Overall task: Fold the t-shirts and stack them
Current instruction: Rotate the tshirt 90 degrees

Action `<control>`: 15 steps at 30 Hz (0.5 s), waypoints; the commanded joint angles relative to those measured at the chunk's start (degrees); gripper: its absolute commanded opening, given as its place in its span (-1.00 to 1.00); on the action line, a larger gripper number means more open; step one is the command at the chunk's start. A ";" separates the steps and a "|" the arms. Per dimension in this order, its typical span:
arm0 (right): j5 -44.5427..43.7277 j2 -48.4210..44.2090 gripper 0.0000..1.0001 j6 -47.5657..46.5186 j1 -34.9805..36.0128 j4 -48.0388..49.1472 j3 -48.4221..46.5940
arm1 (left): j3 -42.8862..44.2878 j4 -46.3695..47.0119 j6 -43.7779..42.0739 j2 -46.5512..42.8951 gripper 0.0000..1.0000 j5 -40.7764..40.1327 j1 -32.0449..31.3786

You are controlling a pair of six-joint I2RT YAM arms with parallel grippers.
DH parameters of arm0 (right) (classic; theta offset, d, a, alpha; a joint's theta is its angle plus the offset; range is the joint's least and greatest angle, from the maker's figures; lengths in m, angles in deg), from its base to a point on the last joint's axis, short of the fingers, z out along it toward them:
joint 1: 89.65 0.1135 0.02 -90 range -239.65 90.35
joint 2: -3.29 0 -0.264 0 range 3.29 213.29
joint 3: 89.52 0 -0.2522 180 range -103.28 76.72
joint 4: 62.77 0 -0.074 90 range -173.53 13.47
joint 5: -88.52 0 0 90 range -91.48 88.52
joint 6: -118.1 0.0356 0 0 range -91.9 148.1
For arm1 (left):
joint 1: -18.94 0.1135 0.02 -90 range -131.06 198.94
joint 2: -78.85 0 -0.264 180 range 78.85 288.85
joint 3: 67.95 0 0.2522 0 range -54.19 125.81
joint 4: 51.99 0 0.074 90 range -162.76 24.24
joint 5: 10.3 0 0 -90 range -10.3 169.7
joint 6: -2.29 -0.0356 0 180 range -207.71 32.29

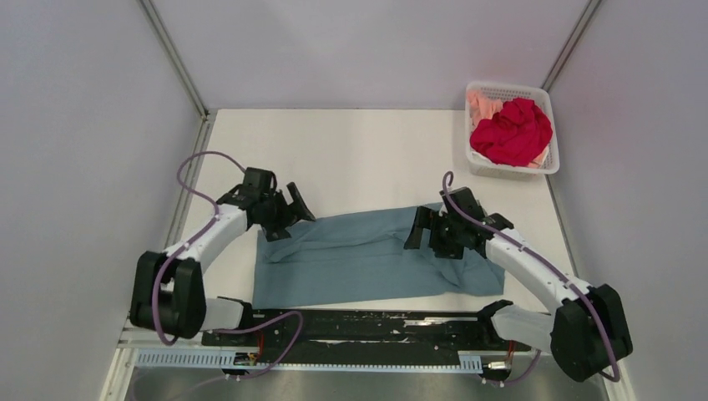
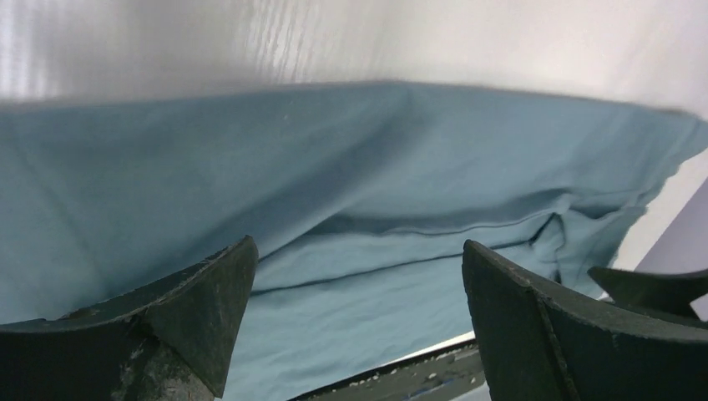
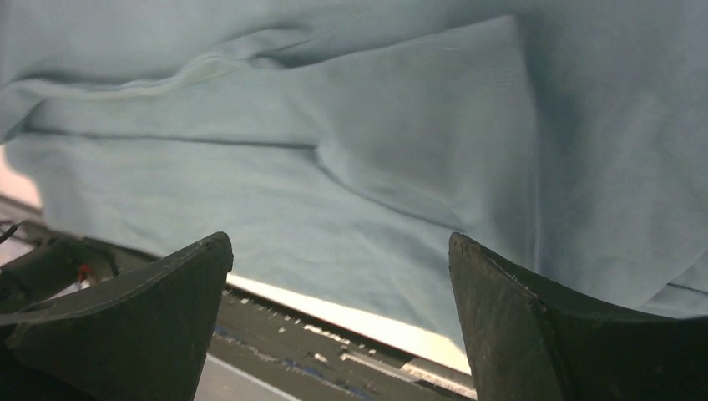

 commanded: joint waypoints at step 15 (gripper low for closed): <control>-6.05 21.99 1.00 2.83 -12.29 17.11 0.61 | -14.29 -10.96 5.03 -3.47 1.00 -15.40 -0.62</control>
